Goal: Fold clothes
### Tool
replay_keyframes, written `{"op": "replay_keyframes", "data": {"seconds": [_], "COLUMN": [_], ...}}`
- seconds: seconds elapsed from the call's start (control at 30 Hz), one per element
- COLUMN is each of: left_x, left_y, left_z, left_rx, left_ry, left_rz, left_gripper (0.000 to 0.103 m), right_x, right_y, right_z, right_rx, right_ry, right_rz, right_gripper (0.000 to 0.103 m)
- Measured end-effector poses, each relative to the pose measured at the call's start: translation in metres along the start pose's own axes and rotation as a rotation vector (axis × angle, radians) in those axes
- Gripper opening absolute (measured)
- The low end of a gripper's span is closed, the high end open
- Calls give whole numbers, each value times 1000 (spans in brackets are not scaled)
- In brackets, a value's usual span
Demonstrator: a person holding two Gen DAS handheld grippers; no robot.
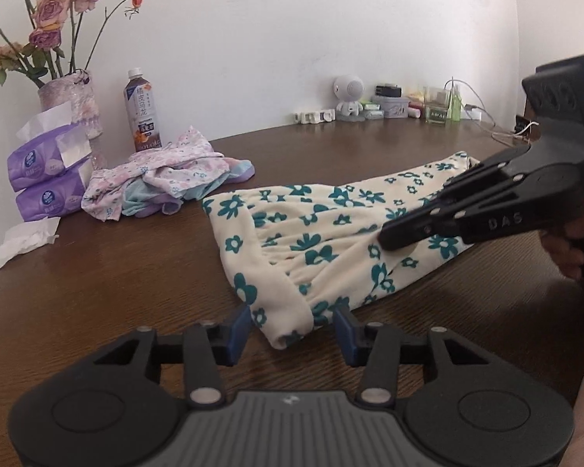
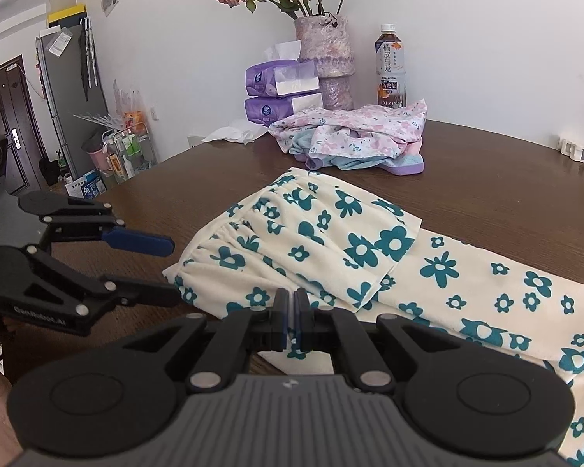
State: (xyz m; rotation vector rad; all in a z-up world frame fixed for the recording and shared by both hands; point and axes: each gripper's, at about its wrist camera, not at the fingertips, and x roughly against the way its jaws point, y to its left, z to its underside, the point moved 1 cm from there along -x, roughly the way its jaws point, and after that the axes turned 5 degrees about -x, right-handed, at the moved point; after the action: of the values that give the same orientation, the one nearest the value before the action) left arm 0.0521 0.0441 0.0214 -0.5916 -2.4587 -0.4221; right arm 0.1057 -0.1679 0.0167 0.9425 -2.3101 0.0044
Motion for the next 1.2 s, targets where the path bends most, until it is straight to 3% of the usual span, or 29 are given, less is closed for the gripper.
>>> {"op": "replay_keyframes", "data": {"seconds": [0.07,0.3,0.43,0.57,0.67,0.77,0.9,1.03,1.13,1.2], "left_x": [-4,-2,-10,-17,-17,-10,9,11,-9,-22], "left_y": [2,10,13,18,27,33,32,29,22,18], "left_z": [1,-7,-5,0,4,7,1,-17,-27,-26], "left_rx": [12,64,85,120,177,213,214,201,179,161], "left_ry": [3,-36,-12,-2,4,-2,-74,-139,-108,-68], "left_rz": [1,-3,6,22,43,65,53,43,16,-5], "left_gripper": [27,22,19,19,28,29,26,31,29,22], "right_x": [1,-4,-8,-9,-8,-7,-6,-6,-6,-6], "right_y": [-1,-4,-7,-7,-6,-6,-8,-8,-8,-7], "right_z": [-2,2,7,10,12,13,13,14,14,15], "right_rx": [-5,-9,-18,-21,-16,-18,-23,-25,-27,-27], "right_ry": [-7,10,33,38,38,36,33,29,26,24], "right_rz": [-2,21,25,20,21,19,14,15,17,20], "right_gripper": [3,3,3,3,3,3,3,3,3,3]}}
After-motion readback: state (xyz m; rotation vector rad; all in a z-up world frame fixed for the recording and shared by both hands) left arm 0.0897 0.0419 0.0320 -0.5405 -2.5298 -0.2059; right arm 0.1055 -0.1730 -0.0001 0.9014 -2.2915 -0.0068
